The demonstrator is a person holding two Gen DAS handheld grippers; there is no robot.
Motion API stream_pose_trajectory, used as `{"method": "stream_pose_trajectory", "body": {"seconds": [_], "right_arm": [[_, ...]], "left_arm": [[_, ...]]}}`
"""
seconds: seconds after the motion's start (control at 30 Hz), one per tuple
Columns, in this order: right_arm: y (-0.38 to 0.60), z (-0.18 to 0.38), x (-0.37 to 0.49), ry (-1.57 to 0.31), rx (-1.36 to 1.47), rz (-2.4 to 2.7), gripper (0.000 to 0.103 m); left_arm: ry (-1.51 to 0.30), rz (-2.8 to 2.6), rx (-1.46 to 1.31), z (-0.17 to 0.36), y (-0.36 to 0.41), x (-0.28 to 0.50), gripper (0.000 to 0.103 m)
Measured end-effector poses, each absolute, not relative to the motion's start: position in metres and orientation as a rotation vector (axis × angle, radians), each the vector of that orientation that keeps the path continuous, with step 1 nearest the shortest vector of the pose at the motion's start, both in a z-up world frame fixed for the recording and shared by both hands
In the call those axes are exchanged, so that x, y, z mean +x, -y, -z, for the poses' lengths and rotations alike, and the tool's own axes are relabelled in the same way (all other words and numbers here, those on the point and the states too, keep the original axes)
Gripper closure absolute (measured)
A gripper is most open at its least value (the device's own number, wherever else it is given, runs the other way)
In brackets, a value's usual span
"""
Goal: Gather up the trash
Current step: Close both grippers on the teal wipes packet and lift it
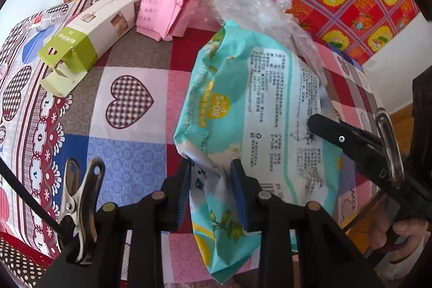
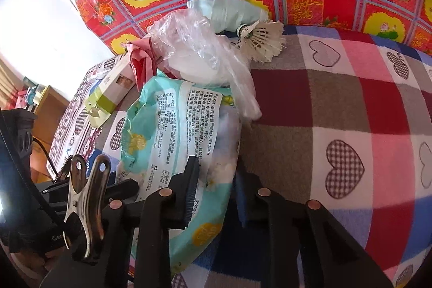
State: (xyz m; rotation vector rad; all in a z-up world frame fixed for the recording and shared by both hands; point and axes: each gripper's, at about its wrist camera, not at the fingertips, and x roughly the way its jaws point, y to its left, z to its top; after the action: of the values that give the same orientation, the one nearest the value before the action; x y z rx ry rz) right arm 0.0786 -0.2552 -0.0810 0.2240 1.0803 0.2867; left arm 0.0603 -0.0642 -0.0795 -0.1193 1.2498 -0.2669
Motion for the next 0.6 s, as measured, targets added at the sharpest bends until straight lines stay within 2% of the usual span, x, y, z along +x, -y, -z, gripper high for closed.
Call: {"method": "stream_pose_trajectory", "body": {"seconds": [0.33,0.5,0.57,0.6], "right_arm": [[0.272,0.083,0.052,-1.11,0.262,-0.26,0.078],[0.286,0.094,0.043,-1.153,0.33,-0.236,0.074],[0.286,0.097,0.043,-1.165,0.33,-0.24,0.071],[0.286,0.099,0.043,-1.169,0.33,-0.246,0.069]], "left_arm": [[-1.28,0.313,-0.097,0.089,0.082,0.056,0.07],[-1.254,0.316,-0.04,0.09,0.093,0.054,0.065],[-1.245,0.325,-0.023,0.09,0.097,0.052,0.057],[-1.243,0.324,-0.015,0.09,0.1,0.051,0.057]]}}
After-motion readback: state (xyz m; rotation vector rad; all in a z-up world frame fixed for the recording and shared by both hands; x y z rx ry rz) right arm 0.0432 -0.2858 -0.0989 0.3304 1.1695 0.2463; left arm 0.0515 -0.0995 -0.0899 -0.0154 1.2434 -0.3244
